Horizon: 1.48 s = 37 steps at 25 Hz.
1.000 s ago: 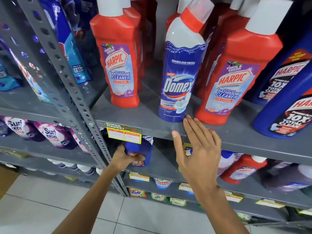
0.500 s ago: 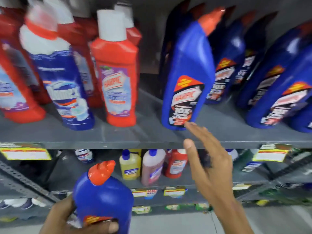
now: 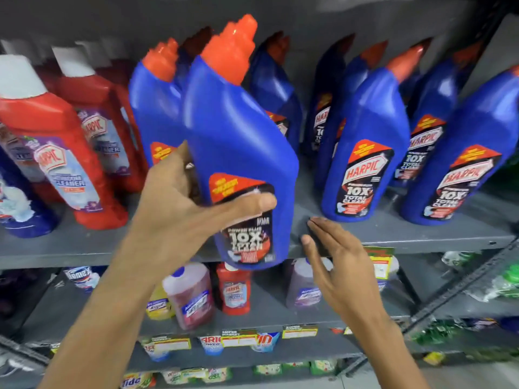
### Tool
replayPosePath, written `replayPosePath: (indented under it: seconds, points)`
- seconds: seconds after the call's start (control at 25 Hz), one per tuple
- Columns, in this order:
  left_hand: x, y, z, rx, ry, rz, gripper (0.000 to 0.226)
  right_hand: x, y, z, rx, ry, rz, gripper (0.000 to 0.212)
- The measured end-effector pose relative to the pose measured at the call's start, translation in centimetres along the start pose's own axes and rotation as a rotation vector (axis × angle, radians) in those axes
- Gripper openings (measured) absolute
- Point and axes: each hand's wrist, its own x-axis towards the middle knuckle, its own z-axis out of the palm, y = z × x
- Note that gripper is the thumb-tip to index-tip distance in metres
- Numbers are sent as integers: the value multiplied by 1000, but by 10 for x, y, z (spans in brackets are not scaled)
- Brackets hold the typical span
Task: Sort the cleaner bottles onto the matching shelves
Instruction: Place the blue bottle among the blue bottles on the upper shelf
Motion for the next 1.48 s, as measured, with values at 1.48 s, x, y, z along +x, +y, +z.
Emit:
replayPosePath:
  seconds: [1.48]
  points:
    - [81,-38,46,150,-61,-199,73,-7,-11,16,-96,200,19,45]
